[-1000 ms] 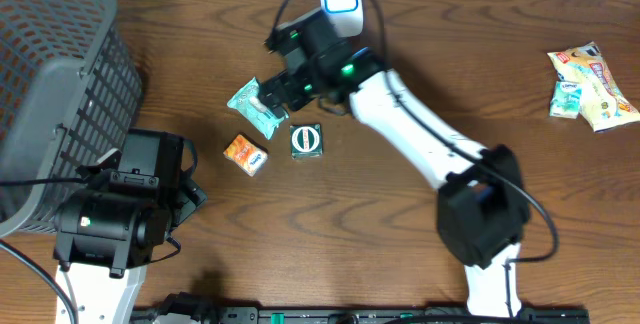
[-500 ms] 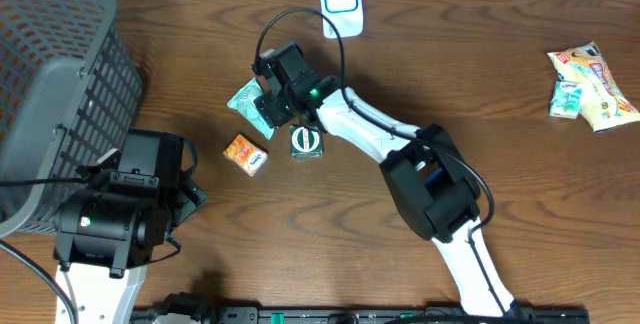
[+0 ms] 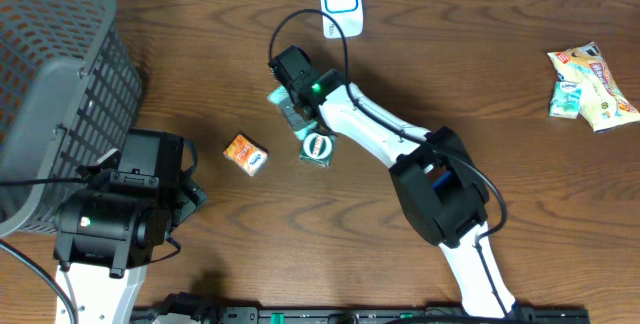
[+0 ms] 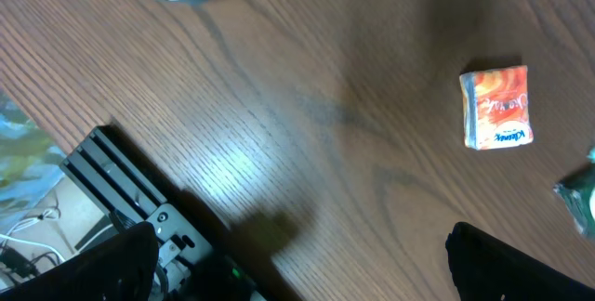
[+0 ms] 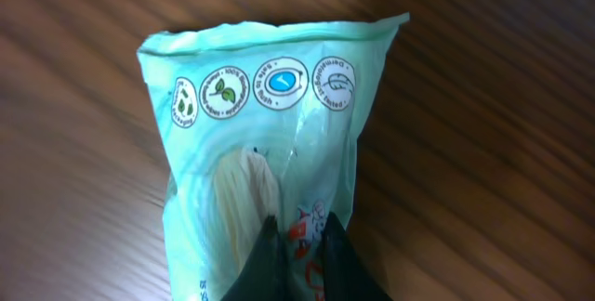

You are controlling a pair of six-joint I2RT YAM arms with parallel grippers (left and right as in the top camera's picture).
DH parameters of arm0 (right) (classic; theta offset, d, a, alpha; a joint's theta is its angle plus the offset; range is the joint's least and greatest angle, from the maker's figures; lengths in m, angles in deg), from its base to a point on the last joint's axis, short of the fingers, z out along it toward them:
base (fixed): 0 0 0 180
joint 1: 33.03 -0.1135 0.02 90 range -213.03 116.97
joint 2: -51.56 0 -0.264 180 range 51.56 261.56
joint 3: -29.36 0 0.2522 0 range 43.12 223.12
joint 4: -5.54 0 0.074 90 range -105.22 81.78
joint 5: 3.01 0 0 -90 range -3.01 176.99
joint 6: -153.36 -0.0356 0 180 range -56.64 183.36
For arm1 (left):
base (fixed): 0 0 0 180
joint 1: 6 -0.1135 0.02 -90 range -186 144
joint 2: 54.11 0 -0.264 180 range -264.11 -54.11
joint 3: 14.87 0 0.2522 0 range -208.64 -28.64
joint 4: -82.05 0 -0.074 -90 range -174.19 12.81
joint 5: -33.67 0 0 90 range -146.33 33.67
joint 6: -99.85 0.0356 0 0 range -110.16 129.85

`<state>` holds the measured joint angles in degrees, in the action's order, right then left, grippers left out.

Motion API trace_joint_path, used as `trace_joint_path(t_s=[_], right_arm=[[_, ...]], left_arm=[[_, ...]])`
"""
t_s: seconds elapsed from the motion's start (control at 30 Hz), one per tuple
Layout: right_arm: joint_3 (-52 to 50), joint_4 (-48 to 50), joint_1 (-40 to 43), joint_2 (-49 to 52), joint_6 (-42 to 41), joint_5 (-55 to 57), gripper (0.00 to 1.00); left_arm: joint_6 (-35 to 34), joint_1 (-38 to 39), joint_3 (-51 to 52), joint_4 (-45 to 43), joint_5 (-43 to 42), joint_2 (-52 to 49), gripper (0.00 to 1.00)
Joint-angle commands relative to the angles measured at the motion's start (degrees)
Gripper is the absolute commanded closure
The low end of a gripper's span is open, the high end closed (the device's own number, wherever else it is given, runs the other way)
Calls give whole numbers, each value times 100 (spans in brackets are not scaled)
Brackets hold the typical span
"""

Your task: Scan the item barcode

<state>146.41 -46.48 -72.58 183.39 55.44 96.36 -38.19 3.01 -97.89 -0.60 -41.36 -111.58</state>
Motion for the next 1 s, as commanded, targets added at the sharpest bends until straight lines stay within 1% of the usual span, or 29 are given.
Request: trace_joint_path(t_s=[0.0,0.17,0.43,0.57,0.6,0.63,0.67,0.73,0.77,0.8,0.83,0.87,0.93,0.97], right_arm=[[-105,-433,103,-354,-428,1469,99],[-105,-1209,190,-621,-424,2124,99],[-109,-2308,450,-610,-426,2052,99],[-109,-3045,588,-610,-428,2022,99],[-109,-3222,629,-610,-428,1969,96],[-109,-3340,658,-610,-426,1895,83],[-109,-3477,680,-610,-424,1788,78],[-109,-3748,697,-610,-424,1539,78],[-109,-3834,693,-610,-422,1412,73],[-109,-3901,693,-610,-422,1276,67],[-109,-3943,684,-610,-420,1141,55],[-109,-3958,682,-610,-420,1047,49],[-109,-3976,684,-610,-420,918,49],[-107,-3976,682,-612,-417,804,51]], left_arm=[[-55,-22,-109,13,94,26,3],[-52,-22,-109,13,96,26,2],[-52,-22,-109,13,96,26,3],[-52,-22,-109,13,94,26,2],[-55,-22,-109,15,94,26,2],[-55,-22,-109,13,94,26,2],[-55,-22,-109,13,96,26,2],[-55,-22,-109,13,94,26,2],[-52,-22,-109,13,96,26,2],[-55,-22,-109,13,94,26,2],[-55,-22,-109,13,96,26,2],[-55,-22,-109,13,94,26,2],[-55,-22,-109,13,94,26,2],[-52,-22,-109,13,94,26,2]])
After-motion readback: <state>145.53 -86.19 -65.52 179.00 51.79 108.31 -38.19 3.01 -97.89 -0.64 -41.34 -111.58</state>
